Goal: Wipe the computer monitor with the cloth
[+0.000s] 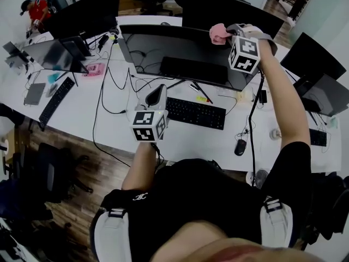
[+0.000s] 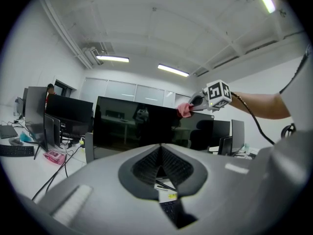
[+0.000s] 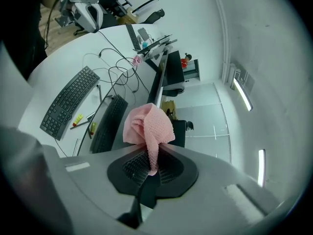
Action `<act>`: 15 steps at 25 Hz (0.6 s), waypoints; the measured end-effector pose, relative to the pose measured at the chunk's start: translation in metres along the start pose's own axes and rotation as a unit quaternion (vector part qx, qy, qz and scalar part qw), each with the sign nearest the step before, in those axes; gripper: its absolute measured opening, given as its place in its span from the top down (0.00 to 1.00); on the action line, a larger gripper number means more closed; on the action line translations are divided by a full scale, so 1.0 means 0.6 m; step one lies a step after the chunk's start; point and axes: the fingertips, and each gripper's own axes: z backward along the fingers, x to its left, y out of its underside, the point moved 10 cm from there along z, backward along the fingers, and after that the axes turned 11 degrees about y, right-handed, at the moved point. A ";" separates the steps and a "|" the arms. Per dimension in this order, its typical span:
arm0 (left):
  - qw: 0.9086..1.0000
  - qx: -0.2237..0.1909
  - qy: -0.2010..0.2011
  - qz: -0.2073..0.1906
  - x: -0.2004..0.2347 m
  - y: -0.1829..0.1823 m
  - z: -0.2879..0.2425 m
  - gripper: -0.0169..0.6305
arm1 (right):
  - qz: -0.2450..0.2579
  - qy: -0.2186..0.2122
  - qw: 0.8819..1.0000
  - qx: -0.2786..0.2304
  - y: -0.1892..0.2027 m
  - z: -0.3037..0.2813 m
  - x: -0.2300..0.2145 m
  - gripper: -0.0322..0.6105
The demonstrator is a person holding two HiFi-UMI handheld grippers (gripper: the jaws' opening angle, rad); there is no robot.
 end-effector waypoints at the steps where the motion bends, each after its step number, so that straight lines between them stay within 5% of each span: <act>1: 1.000 0.000 0.002 0.000 -0.001 0.000 -0.003 0.89 | 0.005 0.001 1.000 0.004 0.005 0.002 0.001 0.94; 15: 0.999 0.015 0.048 -0.013 -0.054 -0.002 -0.065 0.89 | 0.020 0.002 0.997 0.071 0.126 0.056 0.020 0.94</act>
